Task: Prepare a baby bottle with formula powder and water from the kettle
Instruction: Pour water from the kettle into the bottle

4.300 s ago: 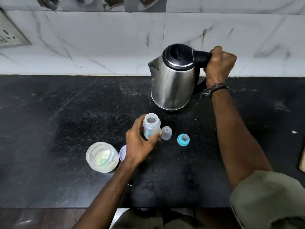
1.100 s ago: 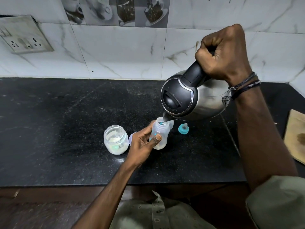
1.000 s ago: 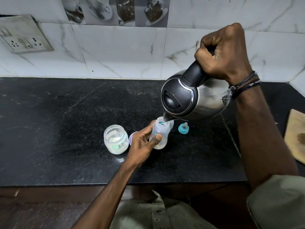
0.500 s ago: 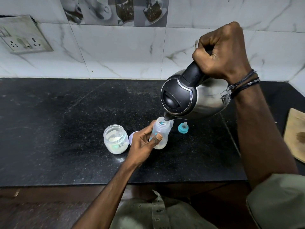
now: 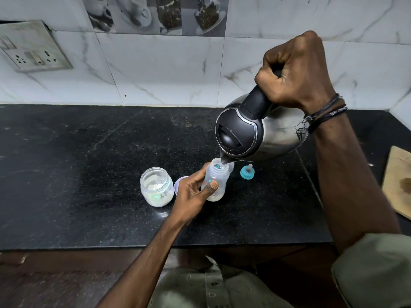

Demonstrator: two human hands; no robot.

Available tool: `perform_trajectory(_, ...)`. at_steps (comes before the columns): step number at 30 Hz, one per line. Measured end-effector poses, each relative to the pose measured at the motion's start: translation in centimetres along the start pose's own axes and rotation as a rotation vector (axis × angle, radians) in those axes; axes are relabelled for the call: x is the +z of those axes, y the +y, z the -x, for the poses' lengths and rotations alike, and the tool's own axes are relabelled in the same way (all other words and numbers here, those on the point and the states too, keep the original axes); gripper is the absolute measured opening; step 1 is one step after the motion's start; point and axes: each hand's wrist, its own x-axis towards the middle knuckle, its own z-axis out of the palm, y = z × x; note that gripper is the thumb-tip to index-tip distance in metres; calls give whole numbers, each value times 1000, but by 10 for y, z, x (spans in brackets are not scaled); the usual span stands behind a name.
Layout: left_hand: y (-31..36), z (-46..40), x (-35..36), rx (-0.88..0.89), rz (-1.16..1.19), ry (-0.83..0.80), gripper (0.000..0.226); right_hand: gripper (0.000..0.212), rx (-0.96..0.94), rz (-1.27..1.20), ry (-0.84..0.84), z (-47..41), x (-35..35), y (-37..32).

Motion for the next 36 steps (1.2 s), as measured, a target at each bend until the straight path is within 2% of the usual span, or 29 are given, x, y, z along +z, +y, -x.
perform_trajectory(20,0,-3,3,-9,7,11,45,17,-42,-18,7,-3,0,-3)
perform_trajectory(36,-5,-5,3,-16,-8,-13,48,23,-40,-5,3,-3,0,3)
